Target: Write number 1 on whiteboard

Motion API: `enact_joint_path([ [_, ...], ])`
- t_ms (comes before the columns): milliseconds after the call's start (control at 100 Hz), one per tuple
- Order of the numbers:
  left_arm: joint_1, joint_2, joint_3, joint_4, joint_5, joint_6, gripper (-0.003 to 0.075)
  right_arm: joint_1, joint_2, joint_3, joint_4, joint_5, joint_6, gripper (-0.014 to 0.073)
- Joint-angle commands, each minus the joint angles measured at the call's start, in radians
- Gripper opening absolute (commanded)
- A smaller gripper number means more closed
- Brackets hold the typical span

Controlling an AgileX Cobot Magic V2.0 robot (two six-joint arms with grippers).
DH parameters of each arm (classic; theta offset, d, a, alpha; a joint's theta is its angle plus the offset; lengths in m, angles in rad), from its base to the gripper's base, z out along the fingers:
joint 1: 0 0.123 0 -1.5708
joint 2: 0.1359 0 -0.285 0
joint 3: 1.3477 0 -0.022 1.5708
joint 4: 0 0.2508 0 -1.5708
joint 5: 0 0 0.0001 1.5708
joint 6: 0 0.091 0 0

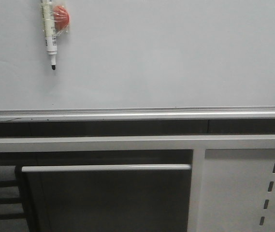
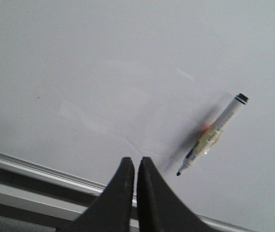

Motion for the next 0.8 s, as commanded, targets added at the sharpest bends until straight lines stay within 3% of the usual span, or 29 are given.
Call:
enact_joint_path([
  [0, 0.001, 0.129, -0.136, 0.002, 0.064, 0.109, -0.0020, -0.005, 0.137, -0.133, -0.025, 0.034, -0.053, -0.0051],
  [160, 0.001, 0.359, -0.313, -0.030, 0.223, 0.245, -0.0020, -0.005, 0.348, -0.288, -0.040, 0.120, -0.137, -0.0052],
  [400, 0.001, 0.559, -0.391, -0.223, 0.228, 0.275, -0.0020, -0.005, 0.455, -0.354, -0.040, 0.129, -0.138, -0.0053],
  [590, 0.001, 0.679, -0.415, -0.491, 0.277, 0.672, -0.0020, -0.005, 0.471, -0.355, -0.032, 0.151, -0.144, -0.0043],
  [690, -0.008, 0.744, -0.446, -0.643, 0.329, 0.879, -0.0018, -0.005, 0.479, -0.355, -0.031, 0.172, -0.148, 0.0085],
  [790, -0.044, 0.832, -0.491, -0.643, 0.350, 0.902, 0.0007, -0.005, 0.484, -0.355, -0.031, 0.171, -0.148, 0.0305],
])
